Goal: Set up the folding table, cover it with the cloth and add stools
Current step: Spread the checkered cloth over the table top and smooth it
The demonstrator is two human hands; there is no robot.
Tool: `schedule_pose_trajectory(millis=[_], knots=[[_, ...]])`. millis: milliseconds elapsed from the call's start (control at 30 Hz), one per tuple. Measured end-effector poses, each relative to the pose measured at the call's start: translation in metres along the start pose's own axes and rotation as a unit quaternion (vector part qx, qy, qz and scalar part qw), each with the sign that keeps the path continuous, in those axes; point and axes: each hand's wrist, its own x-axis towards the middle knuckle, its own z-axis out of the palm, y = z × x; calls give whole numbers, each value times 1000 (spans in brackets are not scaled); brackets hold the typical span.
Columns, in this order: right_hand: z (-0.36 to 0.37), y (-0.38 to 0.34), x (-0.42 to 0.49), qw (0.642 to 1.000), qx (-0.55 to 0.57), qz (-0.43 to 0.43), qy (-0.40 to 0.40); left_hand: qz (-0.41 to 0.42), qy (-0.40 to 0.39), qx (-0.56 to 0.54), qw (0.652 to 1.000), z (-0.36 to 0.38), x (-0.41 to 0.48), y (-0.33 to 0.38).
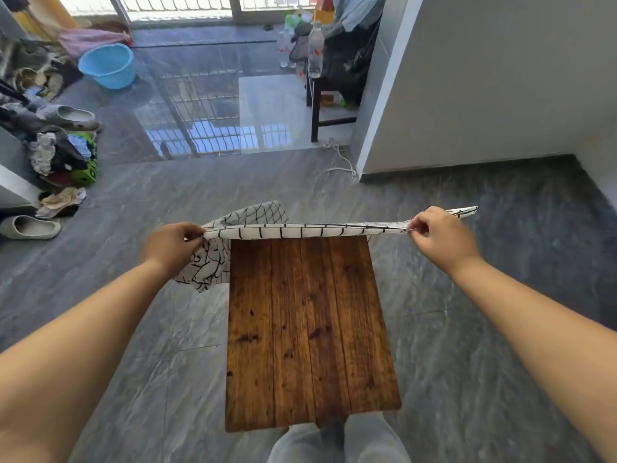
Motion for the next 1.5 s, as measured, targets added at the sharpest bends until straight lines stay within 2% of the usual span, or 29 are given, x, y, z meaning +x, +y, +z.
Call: schedule_pose_trajectory(millis=[233, 533, 700, 833, 1133, 1300, 1500], knots=[[20, 16, -56, 999, 29, 34, -8, -4, -23, -11, 1000, 18, -59, -9], [58, 56, -126, 997, 39, 45, -46, -5, -21, 121, 992, 50, -163, -50], [78, 76, -162, 996, 24, 39, -70, -46, 9, 164, 985, 73, -211, -66], [95, 80, -185, 995, -4, 54, -82, -75, 3, 178, 981, 96, -236, -78], [155, 69, -244, 980, -61, 58, -179, -86, -43, 166, 982, 155, -270, -110], [196, 74, -269, 970, -82, 90, -209, -77, -88, 196, 974, 188, -286, -144], [244, 97, -288, 959, -111, 127, -230, -107, -120, 190, 969, 226, -291, -187]])
